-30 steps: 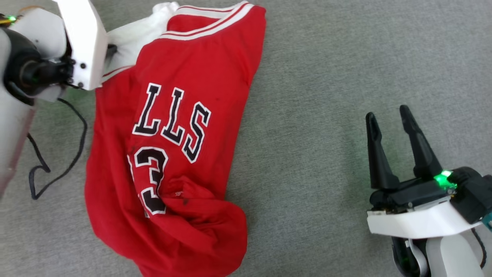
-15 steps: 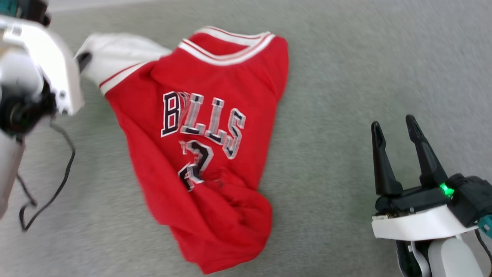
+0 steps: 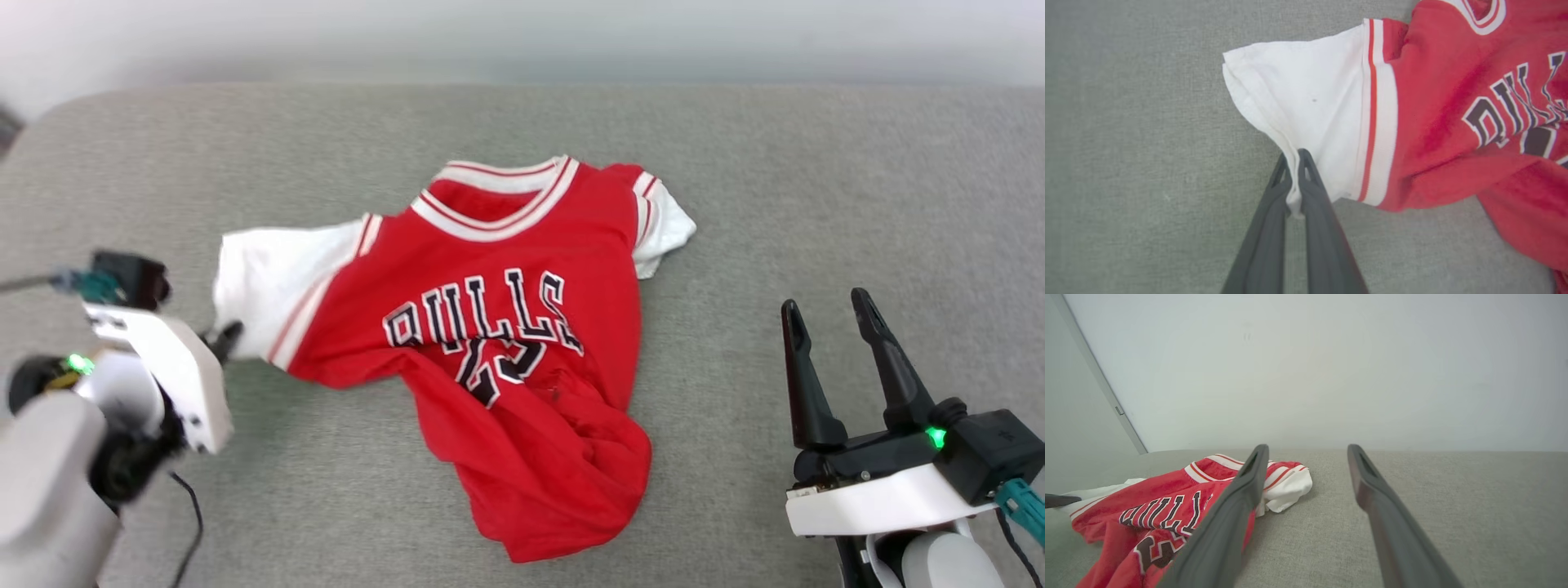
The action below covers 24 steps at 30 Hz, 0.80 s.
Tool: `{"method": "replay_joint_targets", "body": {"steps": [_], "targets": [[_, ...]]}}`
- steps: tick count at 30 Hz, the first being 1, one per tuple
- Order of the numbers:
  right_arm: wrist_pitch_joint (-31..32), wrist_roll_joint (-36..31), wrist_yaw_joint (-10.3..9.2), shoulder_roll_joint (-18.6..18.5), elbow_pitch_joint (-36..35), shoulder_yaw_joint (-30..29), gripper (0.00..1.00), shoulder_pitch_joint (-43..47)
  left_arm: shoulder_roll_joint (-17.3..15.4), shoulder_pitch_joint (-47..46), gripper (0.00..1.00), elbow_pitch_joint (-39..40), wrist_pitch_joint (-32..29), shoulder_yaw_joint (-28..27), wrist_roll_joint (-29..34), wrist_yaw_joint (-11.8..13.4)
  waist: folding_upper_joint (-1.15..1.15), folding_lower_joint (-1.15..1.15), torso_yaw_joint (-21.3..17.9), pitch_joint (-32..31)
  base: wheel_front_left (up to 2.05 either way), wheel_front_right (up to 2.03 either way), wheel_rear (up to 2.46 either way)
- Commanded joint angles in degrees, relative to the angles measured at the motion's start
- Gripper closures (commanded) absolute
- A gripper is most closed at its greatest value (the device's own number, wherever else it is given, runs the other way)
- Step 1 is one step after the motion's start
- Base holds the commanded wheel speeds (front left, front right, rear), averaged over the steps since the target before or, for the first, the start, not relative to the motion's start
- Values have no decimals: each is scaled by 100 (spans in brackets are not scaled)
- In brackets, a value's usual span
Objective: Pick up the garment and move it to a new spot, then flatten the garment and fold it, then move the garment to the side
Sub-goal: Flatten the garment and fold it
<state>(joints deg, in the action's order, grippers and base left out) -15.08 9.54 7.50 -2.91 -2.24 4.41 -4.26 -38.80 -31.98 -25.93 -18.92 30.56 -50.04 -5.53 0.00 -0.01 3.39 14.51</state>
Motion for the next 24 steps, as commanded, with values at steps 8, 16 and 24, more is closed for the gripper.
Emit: {"method": "replay_joint_targets", "body": {"steps": [8,16,24], "targets": [[-14,-101,-2,4,71,-56,0,93,321,356,0,251,1334,-50,357,115,0,1,254,-294,0,0,0],[-14,-146,-2,5,-112,-252,0,218,523,675,0,811,3084,101,1353,487,0,1,424,-620,0,0,0],[-14,-296,-2,4,-147,-329,0,381,907,1642,0,1901,3418,-293,1988,1304,0,1,513,-820,0,0,0]]}}
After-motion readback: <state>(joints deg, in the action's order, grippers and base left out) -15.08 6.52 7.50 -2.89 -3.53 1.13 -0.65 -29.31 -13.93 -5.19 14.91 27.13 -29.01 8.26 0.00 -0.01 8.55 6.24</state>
